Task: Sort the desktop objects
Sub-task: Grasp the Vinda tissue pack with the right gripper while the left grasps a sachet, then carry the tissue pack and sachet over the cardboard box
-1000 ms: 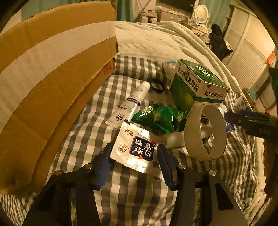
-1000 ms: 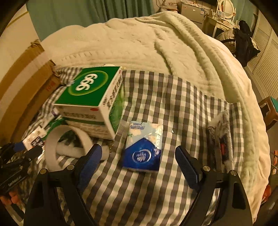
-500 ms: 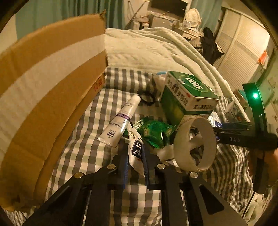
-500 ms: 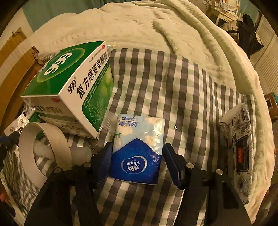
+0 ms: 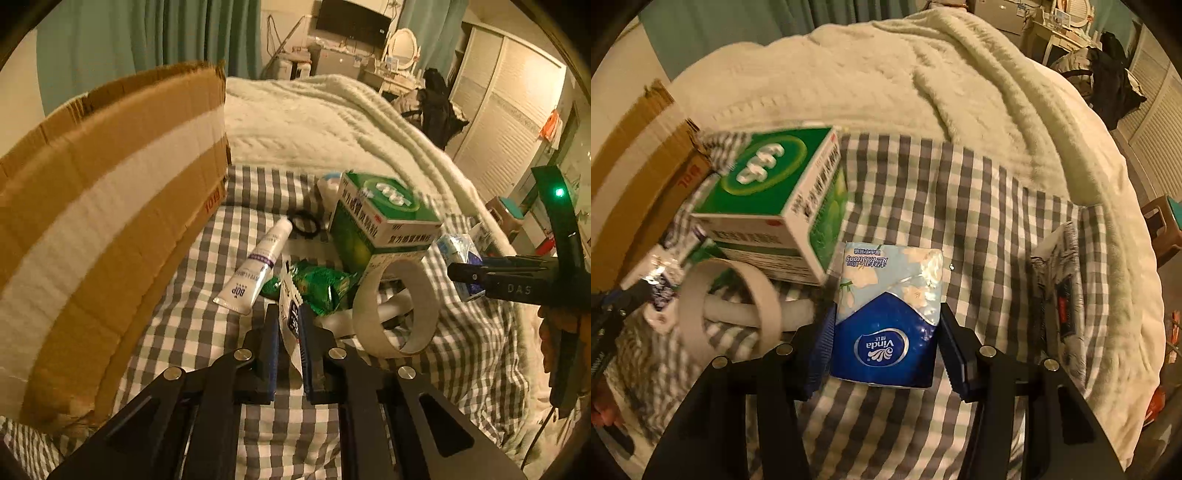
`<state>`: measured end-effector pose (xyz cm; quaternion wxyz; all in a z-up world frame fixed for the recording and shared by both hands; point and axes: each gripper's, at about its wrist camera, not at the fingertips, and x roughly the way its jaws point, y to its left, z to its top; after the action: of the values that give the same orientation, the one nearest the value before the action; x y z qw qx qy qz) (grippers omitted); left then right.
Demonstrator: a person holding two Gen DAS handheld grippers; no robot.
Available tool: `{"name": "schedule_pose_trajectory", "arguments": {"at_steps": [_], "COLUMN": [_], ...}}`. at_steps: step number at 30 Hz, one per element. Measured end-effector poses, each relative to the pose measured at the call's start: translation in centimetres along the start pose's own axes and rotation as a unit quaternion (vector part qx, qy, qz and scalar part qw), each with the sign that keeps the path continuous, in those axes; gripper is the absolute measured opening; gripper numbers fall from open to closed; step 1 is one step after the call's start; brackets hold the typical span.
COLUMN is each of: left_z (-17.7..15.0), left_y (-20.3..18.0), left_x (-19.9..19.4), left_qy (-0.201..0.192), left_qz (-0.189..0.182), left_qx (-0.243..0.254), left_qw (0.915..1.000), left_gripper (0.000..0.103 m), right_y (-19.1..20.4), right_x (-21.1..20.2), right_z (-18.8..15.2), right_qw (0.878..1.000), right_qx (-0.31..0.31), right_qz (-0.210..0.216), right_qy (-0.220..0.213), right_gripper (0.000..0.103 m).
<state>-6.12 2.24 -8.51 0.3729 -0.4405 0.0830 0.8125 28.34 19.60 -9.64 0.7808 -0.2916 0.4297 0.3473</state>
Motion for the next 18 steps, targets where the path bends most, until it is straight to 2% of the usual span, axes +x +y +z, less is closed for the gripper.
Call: {"name": "schedule_pose_trajectory", "arguments": {"at_steps": [5,8,12,14,15,18], "left_z": [0.0,-0.5,-1.3,-1.2,-1.1,-0.8], "left_y": [0.1,0.1,-0.3,0.1,0.5,1.0], "left_x": [-1.3,-0.3,1.9,2.4,2.6,1.5], "left_qy": [-0.011,0.001,-0.004,-0.012,-0.013,-0.026], "left_qz": [-0.010,-0.040,-0.012,-0.026,-0.039,-0.045], "left_qx": [0.002,-0.009,0.020,0.012,0.003,-0.009], "left_qw": [0.9999,0.9992,0.9997,0.9995,0.9992,0.9986], "left_gripper": [0.010,0.011,0.011,0.010,0.004,0.002], "right_y": [1.4,2.8,4.1,4.4,4.8,5.5], "right_x": [-3.6,-5.4,-6.5,-6.9,-7.0,-7.2], "right_z": [0.5,1.0,0.9,0.8,0.5,-0.3], "right_qw": [0.999,0.999,0.998,0.998,0.998,0.997], "right_qx": [-0.010,-0.021,-0.028,-0.031,-0.035,-0.051], "right_qz": [0.013,0.020,0.025,0.028,0.031,0.030], "right_qy": [-0.028,-0.045,-0.055,-0.052,-0.050,-0.048], "right_gripper": [0.053,0.053,0.053,0.053,0.053,0.053]}}
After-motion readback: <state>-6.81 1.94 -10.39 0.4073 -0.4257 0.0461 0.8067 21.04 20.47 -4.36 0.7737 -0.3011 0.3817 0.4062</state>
